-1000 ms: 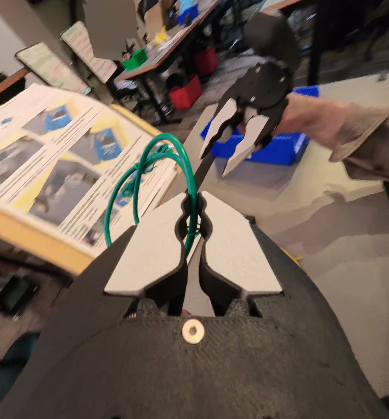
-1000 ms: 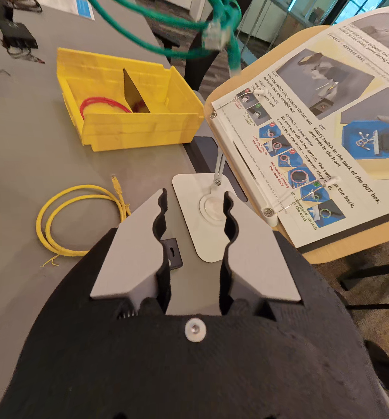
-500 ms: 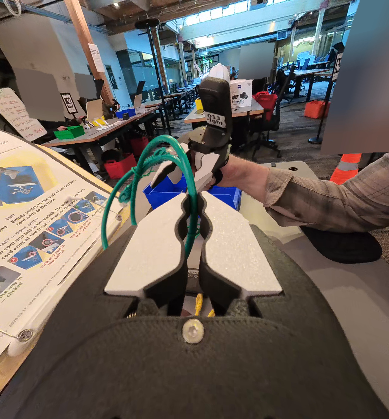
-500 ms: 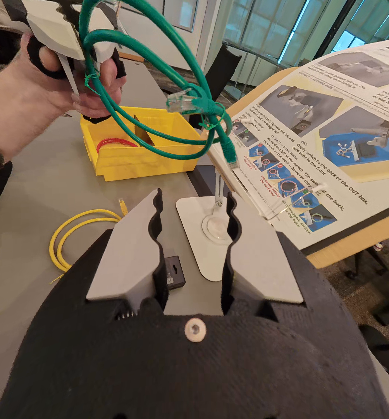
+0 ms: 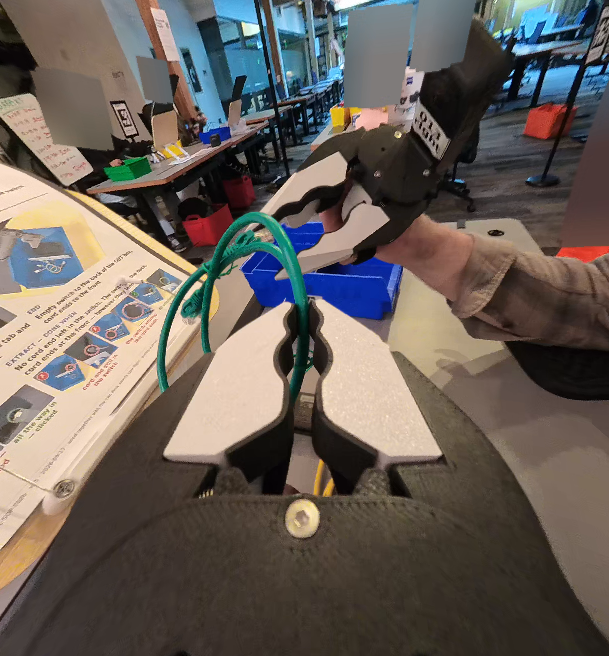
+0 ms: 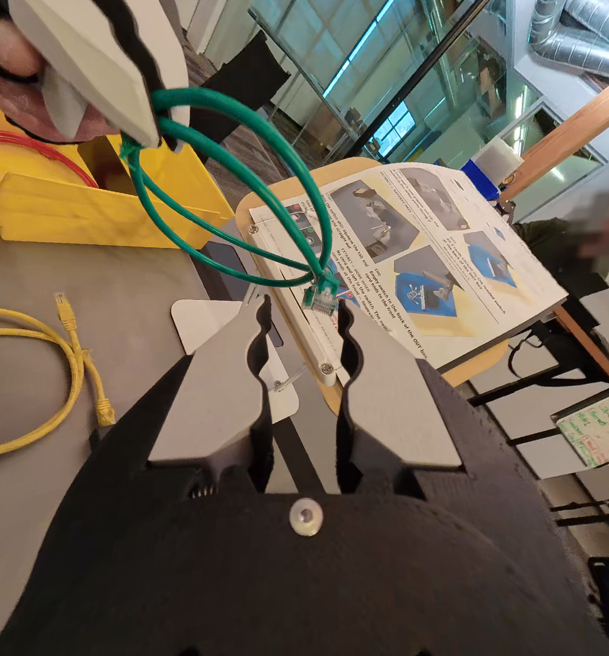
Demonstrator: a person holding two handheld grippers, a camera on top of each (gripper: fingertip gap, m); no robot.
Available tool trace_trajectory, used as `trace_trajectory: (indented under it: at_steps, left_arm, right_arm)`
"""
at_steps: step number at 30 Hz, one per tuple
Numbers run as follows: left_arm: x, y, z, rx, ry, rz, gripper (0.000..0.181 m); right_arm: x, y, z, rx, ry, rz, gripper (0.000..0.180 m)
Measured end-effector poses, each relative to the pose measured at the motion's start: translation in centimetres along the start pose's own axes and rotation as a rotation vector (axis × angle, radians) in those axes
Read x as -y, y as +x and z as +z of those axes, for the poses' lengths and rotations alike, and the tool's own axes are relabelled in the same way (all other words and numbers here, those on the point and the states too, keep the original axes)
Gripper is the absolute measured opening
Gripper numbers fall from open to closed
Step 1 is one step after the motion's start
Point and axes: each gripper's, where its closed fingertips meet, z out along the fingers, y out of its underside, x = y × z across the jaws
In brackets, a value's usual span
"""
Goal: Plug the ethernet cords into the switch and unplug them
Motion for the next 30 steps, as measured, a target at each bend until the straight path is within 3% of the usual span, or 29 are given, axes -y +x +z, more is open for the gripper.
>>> trace_trajectory:
  at_steps: [9,21,23,25,30]
  left_arm:
    - [-0.2,0.8,1.1,-0.005,-0.036,0.039,0.006]
    - [-1.4,2.5,2.1,-0.085,-0.08,0.094,0.007]
    - [-1.5,3.2,2.1,-0.124,-0.082,0.109,0.014]
    - [-1.8,4.2,1.6,-0.19,-0.099,0.095,0.038]
    - [0.8,3.1,-1.1,-0.148,0.036,0.082,0.047]
  right_arm:
    - [-1.0,1.0,0.4,-0.028,-0.018,0.12,0.011]
    - [-0.7,1.9,-0.7,0.007,0.065,0.242,0.01]
    - [-0.7,2.0,-0.8,0.005,0.071,0.236,0.01]
    - [-0.8,1.9,-0.9,0.019,0.078,0.23,0.01]
    - [-0.4,1.1,-1.4,0.08,0.106,0.19,0.01]
